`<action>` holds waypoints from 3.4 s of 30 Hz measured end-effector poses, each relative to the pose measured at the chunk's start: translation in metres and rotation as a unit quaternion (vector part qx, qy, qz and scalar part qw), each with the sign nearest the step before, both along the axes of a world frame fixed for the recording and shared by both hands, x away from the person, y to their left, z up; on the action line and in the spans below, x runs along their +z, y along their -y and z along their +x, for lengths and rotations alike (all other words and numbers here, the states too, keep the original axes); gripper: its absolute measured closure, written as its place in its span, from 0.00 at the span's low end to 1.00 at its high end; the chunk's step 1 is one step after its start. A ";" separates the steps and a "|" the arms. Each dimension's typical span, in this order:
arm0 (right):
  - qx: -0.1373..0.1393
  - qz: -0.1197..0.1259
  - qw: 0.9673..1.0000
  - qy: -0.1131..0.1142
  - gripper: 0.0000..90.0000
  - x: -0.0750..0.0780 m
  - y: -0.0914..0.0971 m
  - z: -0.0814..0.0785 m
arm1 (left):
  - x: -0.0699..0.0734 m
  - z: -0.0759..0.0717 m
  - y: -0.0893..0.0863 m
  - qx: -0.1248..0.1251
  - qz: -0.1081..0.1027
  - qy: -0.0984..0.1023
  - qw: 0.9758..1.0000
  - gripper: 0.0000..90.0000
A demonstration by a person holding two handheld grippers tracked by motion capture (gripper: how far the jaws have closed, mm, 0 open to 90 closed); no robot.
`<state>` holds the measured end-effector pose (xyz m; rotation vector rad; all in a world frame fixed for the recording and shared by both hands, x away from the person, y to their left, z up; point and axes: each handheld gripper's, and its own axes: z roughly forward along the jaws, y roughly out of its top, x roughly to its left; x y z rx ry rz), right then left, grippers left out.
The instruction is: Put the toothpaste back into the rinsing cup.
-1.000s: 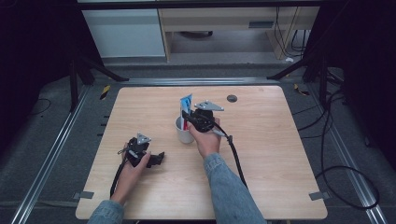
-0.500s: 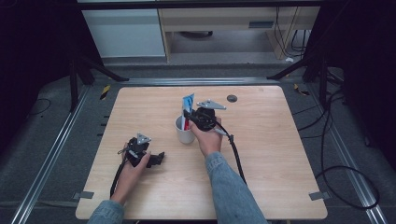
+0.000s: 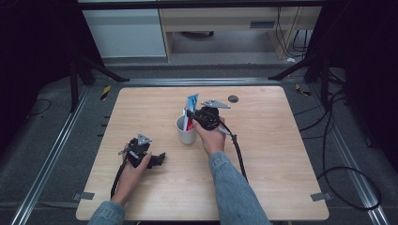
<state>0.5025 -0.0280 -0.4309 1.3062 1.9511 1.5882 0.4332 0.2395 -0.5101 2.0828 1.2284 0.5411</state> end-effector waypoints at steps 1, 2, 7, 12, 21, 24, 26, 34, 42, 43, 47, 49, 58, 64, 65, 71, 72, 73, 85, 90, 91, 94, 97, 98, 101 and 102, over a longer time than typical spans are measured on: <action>0.000 0.000 1.000 0.000 0.78 0.000 0.000 0.000 | 0.000 0.000 0.000 0.000 0.000 0.000 1.000 0.00; 0.000 0.001 1.000 -0.002 0.77 0.000 0.000 0.000 | 0.000 0.000 0.000 0.000 0.000 0.000 1.000 0.00; 0.000 0.001 1.000 -0.003 0.76 0.000 0.001 0.000 | 0.000 0.000 0.000 -0.001 0.000 0.000 1.000 0.00; -0.003 0.000 1.000 -0.003 0.74 0.000 0.003 0.000 | 0.000 0.000 0.000 0.000 0.000 0.000 1.000 0.00; -0.005 -0.003 1.000 -0.004 0.71 -0.001 0.004 0.000 | 0.000 0.000 0.000 -0.001 0.000 0.000 1.000 0.00; -0.004 -0.005 1.000 -0.004 0.70 -0.002 0.005 -0.001 | 0.000 0.000 0.000 -0.001 0.000 0.000 1.000 0.00; -0.005 -0.004 1.000 -0.005 0.70 -0.002 0.005 -0.001 | 0.000 0.000 0.000 -0.001 0.000 0.000 1.000 0.00; -0.003 -0.001 1.000 -0.009 0.67 -0.002 0.006 -0.002 | 0.000 0.000 0.000 -0.001 -0.001 0.000 1.000 0.00; -0.004 -0.007 1.000 -0.007 0.64 -0.002 0.005 -0.003 | 0.000 0.000 0.000 0.000 -0.001 0.000 1.000 0.00; -0.004 -0.007 1.000 -0.007 0.64 -0.002 0.005 -0.003 | 0.000 0.000 0.000 0.000 -0.001 0.000 1.000 0.00; -0.004 -0.008 1.000 -0.007 0.62 -0.002 0.005 -0.003 | 0.000 0.000 0.000 -0.001 -0.001 0.000 1.000 0.00; -0.002 -0.008 1.000 -0.009 0.60 -0.003 0.004 -0.003 | 0.000 0.000 0.000 -0.001 -0.001 0.000 1.000 0.00; -0.007 -0.021 1.000 -0.004 0.51 -0.001 0.004 -0.004 | 0.000 0.000 0.000 0.000 -0.001 -0.001 1.000 0.00; -0.018 -0.049 0.999 0.005 0.41 0.001 0.001 -0.007 | 0.000 0.000 0.000 0.000 -0.001 -0.001 1.000 0.00; -0.020 -0.054 0.998 0.008 0.40 0.001 0.001 -0.007 | 0.000 0.000 0.000 0.000 -0.001 -0.001 1.000 0.00; -0.030 -0.068 0.997 0.017 0.35 0.005 -0.001 -0.010 | 0.000 0.000 0.000 0.000 -0.001 -0.001 1.000 0.00; -0.030 -0.070 0.997 0.017 0.35 0.005 -0.002 -0.010 | 0.000 0.000 0.000 0.000 -0.001 -0.001 1.000 0.00; -0.031 -0.073 0.997 0.018 0.34 0.006 -0.002 -0.010 | 0.000 0.000 0.000 0.000 -0.001 -0.001 1.000 0.00; -0.036 -0.100 0.994 0.022 0.20 0.010 -0.002 -0.011 | 0.000 0.000 0.000 0.000 -0.001 -0.001 1.000 0.00; -0.040 -0.113 0.993 0.019 0.14 0.013 0.000 -0.013 | 0.000 0.000 0.000 0.000 -0.001 -0.001 1.000 0.00; -0.041 -0.117 0.992 0.020 0.14 0.014 0.000 -0.014 | 0.000 0.000 0.000 0.000 -0.001 -0.001 1.000 0.00; -0.039 -0.126 0.991 0.024 0.13 0.017 0.003 -0.016 | 0.000 0.000 0.000 -0.001 -0.001 -0.001 1.000 0.00; -0.039 -0.127 0.991 0.024 0.12 0.018 0.004 -0.017 | 0.000 0.000 0.000 0.000 -0.001 -0.001 1.000 0.00; -0.039 -0.127 0.991 0.024 0.12 0.019 0.005 -0.018 | 0.000 0.000 0.000 0.000 -0.001 -0.001 1.000 0.00; -0.036 -0.129 0.991 0.024 0.11 0.021 0.006 -0.020 | 0.000 0.000 0.000 0.000 -0.001 -0.001 1.000 0.00; -0.036 -0.133 0.990 0.026 0.11 0.022 0.007 -0.020 | 0.000 0.000 0.000 0.000 -0.001 -0.001 1.000 0.00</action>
